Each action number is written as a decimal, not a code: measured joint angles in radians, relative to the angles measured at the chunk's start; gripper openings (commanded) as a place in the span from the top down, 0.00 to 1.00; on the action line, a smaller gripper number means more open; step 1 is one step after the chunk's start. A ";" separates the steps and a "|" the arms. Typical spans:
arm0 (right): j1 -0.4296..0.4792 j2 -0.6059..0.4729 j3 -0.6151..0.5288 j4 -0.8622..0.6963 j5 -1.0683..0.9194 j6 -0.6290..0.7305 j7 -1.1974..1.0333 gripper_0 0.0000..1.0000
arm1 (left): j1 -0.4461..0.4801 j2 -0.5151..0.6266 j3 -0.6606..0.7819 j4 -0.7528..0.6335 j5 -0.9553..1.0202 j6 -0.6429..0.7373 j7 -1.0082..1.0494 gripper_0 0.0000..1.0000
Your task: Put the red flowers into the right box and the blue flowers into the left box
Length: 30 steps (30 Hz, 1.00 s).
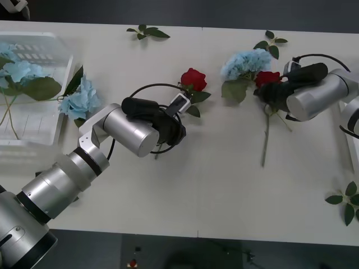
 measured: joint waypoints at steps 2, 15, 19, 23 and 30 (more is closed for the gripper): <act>-0.013 0.016 0.000 0.037 0.000 -0.008 0.000 0.00 | 0.000 0.000 0.000 0.000 -0.001 0.000 0.000 1.00; -0.032 0.038 0.000 0.068 0.008 0.008 -0.001 0.00 | 0.059 0.056 0.000 -0.049 -0.001 -0.047 0.000 1.00; -0.029 0.012 0.002 -0.020 0.000 0.096 -0.001 0.00 | 0.134 0.135 0.000 -0.154 -0.001 -0.046 0.000 1.00; -0.011 -0.035 0.018 -0.130 -0.002 0.116 -0.001 0.00 | 0.233 0.238 0.001 -0.302 0.001 -0.046 0.000 1.00; 0.032 -0.091 0.028 -0.226 -0.006 0.111 -0.002 0.00 | 0.405 0.351 0.060 -0.474 0.018 -0.045 0.000 0.99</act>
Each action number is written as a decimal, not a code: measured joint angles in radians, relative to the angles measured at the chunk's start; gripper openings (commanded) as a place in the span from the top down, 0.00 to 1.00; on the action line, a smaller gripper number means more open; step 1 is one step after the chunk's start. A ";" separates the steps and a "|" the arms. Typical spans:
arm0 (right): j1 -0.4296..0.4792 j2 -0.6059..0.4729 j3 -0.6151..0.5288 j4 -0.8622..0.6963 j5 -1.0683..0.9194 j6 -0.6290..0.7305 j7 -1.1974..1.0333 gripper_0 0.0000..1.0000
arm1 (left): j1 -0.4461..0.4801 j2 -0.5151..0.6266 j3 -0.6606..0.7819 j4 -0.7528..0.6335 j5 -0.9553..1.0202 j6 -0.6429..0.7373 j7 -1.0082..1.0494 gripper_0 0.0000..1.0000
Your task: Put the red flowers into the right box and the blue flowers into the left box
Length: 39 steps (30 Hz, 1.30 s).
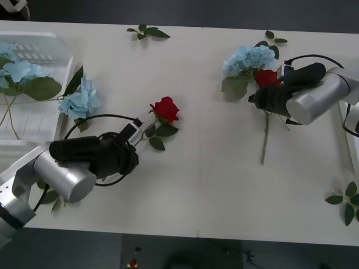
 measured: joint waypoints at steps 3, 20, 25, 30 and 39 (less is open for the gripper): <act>0.003 -0.034 -0.009 -0.019 -0.056 -0.019 -0.006 0.00 | 0.049 0.014 0.030 -0.037 0.000 0.000 0.000 0.24; 0.003 -0.107 -0.079 0.013 -0.024 -0.019 -0.006 0.00 | -0.014 -0.013 0.088 -0.056 0.059 0.036 0.000 0.00; 0.017 -0.107 -0.079 0.021 0.027 -0.019 -0.006 0.00 | -0.066 -0.084 0.152 -0.052 0.058 0.102 0.000 0.00; 0.043 -0.105 -0.079 0.021 0.068 -0.019 -0.006 0.00 | -0.132 -0.142 0.161 0.028 0.055 0.118 0.000 0.00; 0.071 -0.085 -0.079 0.021 0.129 -0.019 -0.006 0.00 | -0.198 -0.217 0.161 0.203 0.047 0.118 0.000 0.00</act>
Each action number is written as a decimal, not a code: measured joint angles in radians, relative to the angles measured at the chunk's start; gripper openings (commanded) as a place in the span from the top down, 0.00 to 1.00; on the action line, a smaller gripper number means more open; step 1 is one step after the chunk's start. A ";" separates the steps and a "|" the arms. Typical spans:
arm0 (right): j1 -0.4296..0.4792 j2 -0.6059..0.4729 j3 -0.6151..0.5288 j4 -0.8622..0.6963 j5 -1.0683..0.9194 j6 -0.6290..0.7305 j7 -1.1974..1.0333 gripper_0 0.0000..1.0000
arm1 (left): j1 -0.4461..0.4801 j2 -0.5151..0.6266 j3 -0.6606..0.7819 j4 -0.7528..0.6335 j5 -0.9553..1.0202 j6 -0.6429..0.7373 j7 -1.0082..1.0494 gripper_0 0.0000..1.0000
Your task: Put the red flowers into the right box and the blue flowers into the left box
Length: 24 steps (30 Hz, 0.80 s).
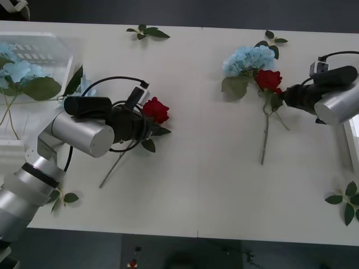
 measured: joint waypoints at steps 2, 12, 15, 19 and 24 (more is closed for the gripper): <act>0.000 0.015 0.000 0.000 0.013 0.000 0.000 0.00 | 0.000 -0.010 0.000 0.014 -0.004 0.000 0.000 0.00; 0.000 0.056 0.096 -0.015 0.079 -0.001 0.000 0.00 | 0.000 -0.017 -0.060 0.053 -0.028 0.000 0.000 0.19; 0.000 0.056 0.098 -0.031 0.079 -0.001 0.000 0.00 | 0.000 -0.017 -0.078 0.057 -0.045 0.000 0.000 0.81; 0.000 0.056 0.098 -0.054 0.047 -0.001 0.000 0.00 | 0.000 -0.017 -0.087 0.063 -0.052 0.000 0.000 1.00; 0.000 0.055 0.099 -0.082 -0.008 -0.001 0.000 0.00 | 0.000 -0.017 -0.087 0.063 -0.052 0.000 0.000 1.00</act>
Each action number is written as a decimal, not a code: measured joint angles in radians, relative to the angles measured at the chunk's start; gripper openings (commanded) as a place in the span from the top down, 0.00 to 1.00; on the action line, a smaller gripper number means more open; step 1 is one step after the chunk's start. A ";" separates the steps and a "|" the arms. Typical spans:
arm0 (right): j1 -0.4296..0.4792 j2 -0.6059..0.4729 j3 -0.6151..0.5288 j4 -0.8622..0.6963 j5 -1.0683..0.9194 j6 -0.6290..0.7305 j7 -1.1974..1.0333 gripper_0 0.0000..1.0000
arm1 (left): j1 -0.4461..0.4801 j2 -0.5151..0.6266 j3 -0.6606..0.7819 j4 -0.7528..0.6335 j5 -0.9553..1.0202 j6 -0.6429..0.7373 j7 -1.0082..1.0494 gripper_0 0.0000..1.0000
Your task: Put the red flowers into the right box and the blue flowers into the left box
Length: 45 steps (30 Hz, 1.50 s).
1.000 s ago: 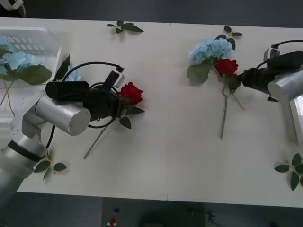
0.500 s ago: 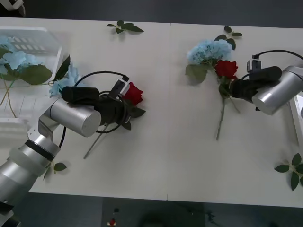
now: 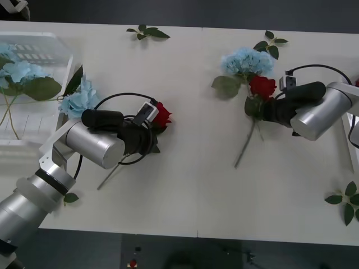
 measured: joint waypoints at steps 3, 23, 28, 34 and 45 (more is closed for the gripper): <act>0.000 -0.009 0.015 -0.029 -0.012 0.000 0.000 0.00 | 0.000 0.000 0.000 0.000 0.000 -0.005 0.000 1.00; -0.006 -0.057 0.077 -0.138 -0.276 -0.155 0.000 0.00 | 0.001 0.001 0.160 -0.287 0.243 -0.021 0.000 1.00; -0.006 -0.057 0.077 -0.137 -0.307 -0.196 0.000 0.00 | 0.001 0.002 0.253 -0.352 0.502 -0.021 0.000 1.00; -0.005 -0.099 0.029 -0.137 -0.324 -0.198 0.000 0.00 | 0.001 0.041 0.359 -0.374 0.763 0.042 -0.002 1.00; -0.005 -0.181 -0.036 -0.140 -0.290 -0.008 0.000 0.00 | 0.001 0.040 0.636 -0.361 1.183 0.306 -0.196 1.00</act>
